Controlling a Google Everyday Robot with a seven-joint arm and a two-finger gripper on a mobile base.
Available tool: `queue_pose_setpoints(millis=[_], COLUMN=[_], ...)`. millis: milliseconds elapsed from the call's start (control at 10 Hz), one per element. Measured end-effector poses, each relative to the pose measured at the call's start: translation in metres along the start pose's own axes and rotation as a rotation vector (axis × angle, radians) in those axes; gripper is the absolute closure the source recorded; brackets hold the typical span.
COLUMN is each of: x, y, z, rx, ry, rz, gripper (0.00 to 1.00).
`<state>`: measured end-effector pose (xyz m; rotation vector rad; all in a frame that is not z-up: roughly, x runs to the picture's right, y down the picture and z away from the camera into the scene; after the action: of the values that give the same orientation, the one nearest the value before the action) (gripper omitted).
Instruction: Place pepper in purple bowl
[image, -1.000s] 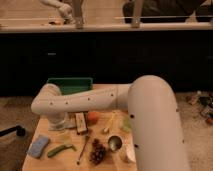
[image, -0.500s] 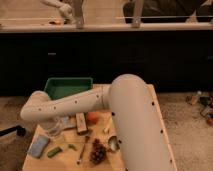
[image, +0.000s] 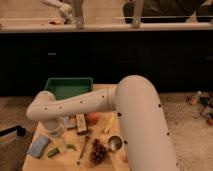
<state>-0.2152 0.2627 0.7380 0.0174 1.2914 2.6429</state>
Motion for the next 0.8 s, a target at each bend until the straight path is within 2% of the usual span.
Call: queue_pose_setpoints(millis=[200,800], x=[0.0016,0.0004], y=[0.0009,0.0009], z=[0.0057,0.0056], rx=[0.022,0.023], ry=[0.033,0.03], rz=[0.018,0.018], gripper=[0.2,0.2])
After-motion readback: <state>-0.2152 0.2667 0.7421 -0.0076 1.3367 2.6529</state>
